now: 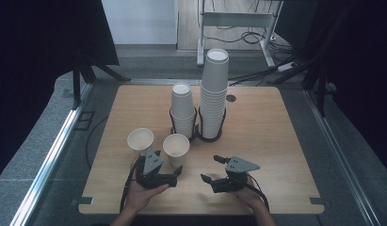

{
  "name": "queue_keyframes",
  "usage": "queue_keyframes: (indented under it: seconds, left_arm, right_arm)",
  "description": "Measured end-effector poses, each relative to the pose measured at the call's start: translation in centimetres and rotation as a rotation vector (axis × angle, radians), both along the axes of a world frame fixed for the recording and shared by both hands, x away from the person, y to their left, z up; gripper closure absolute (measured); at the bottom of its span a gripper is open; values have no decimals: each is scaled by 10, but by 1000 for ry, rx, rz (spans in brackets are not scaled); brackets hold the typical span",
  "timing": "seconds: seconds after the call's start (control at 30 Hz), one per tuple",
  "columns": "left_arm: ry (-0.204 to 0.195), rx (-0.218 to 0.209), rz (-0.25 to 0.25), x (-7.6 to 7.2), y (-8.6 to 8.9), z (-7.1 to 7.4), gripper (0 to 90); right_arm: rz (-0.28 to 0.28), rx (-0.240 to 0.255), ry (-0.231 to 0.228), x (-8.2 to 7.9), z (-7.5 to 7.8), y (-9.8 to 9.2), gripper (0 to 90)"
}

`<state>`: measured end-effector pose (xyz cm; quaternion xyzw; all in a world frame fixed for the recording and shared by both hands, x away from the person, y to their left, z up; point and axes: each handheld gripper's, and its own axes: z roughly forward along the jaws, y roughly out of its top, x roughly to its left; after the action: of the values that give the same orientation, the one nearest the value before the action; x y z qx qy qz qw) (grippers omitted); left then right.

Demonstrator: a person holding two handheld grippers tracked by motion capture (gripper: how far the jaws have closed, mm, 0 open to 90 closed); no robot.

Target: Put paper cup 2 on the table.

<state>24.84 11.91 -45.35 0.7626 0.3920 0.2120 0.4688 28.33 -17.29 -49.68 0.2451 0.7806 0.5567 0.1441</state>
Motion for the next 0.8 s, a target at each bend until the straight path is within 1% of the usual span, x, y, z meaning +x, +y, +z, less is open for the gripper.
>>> queue_keyframes:
  seconds: [0.07,0.13,0.23,0.37,0.43,0.5,0.6,0.73,0.8]
  left_arm:
    - [15,-20,-39,-3,1,0,63]
    - [22,-31,-66,-4,3,-2,65]
    - [24,-15,-90,-4,4,-7,67]
    - [54,-17,-134,-2,6,-15,69]
    - [57,-7,-142,-1,7,-18,70]
    - [62,-6,-154,-1,8,-20,70]
    - [71,0,-148,0,9,-21,71]
    - [79,-12,-149,1,10,-21,71]
    - [82,-8,-149,1,10,-21,71]
  right_arm:
    - [-6,4,-1,1,1,-3,143]
    - [-17,7,-4,2,2,-8,143]
    - [-37,15,-4,5,3,-16,144]
    - [-63,15,-5,7,4,-28,144]
    - [-77,19,-4,9,4,-35,153]
    - [-95,24,-1,10,4,-42,156]
    - [-121,38,4,12,5,-50,159]
    - [-134,46,2,12,6,-55,160]
    - [-133,44,-1,12,6,-56,160]
